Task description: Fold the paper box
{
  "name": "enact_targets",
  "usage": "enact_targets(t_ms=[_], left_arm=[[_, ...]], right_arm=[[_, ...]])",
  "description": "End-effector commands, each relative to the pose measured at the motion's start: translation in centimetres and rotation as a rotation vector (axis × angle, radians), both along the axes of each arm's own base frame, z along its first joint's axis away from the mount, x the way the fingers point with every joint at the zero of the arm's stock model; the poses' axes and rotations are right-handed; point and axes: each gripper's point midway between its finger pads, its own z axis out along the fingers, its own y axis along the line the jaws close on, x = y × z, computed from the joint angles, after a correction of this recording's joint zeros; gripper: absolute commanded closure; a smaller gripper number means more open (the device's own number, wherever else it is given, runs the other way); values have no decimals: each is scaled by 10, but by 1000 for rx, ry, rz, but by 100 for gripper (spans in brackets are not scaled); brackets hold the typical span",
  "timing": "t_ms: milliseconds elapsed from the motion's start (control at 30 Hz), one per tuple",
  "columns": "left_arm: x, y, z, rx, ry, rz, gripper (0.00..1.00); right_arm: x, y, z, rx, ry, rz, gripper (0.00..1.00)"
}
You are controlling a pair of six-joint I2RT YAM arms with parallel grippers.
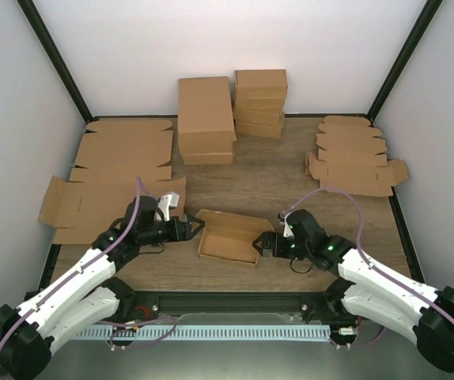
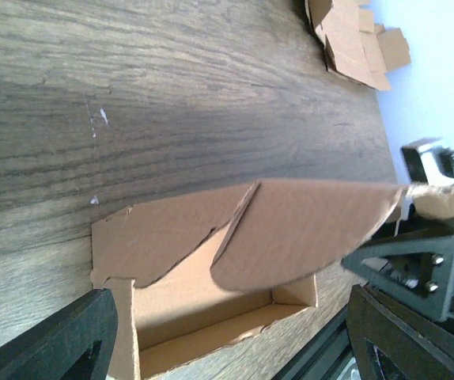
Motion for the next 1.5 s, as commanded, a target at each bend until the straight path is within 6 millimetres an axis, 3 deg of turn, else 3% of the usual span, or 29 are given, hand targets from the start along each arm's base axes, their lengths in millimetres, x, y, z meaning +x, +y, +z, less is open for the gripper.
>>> enact_targets(t_ms=[0,167,500,867,1067,1333,1467], left_arm=[[-10,-1,-10,24,-18,-48,18],[-8,-4,-10,72,-78,-71,22],[22,-6,-4,209,-156,-38,39],[27,-18,-2,288,-166,-72,47],[23,-21,-7,339,-131,-78,62],[19,-25,-15,366,-82,-52,71],[17,-29,-17,353,-51,-37,75]], right_arm=[[20,7,41,47,-154,-10,0],[28,10,54,48,-226,10,5],[46,3,62,-79,-255,-9,30],[37,-5,65,-90,-189,-49,31],[34,-3,79,-68,-179,-42,50],[34,5,81,-53,-162,-16,76],[32,7,81,-38,-148,-15,78]])
